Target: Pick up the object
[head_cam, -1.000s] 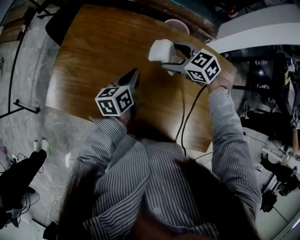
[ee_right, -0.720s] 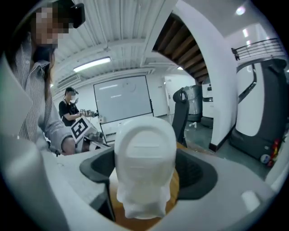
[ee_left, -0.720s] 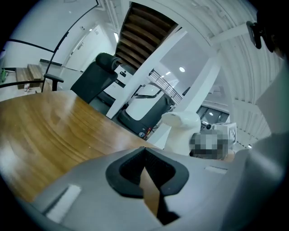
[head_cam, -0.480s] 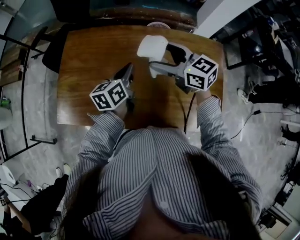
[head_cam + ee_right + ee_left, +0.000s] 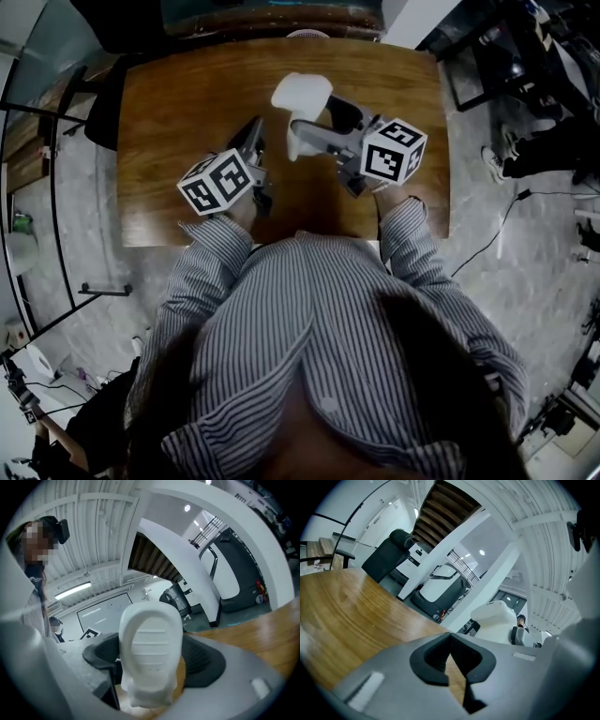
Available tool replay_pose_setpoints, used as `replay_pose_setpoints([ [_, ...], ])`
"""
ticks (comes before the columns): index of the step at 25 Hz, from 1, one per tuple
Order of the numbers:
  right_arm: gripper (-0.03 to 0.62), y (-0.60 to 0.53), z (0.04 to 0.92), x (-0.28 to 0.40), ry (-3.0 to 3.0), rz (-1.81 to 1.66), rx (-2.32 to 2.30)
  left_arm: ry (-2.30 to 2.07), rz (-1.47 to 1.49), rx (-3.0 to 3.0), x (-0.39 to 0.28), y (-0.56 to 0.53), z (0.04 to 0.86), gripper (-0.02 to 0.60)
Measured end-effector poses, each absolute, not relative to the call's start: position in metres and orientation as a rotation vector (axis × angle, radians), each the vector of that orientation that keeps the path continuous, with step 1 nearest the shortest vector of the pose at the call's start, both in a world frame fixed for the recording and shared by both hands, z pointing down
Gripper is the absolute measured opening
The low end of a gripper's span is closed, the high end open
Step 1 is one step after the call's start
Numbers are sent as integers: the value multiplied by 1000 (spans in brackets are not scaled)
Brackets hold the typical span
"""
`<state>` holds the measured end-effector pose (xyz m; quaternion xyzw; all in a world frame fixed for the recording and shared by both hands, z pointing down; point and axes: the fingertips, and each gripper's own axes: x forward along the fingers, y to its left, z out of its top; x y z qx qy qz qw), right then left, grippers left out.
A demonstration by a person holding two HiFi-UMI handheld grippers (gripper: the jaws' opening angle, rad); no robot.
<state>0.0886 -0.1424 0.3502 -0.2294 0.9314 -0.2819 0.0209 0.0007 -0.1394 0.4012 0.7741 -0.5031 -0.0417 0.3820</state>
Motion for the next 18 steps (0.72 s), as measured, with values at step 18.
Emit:
replay_pose_setpoints([
  [18, 411, -124, 376, 81, 2940, -854, -752, -1220, -2, 2000, 12, -113, 421, 0],
])
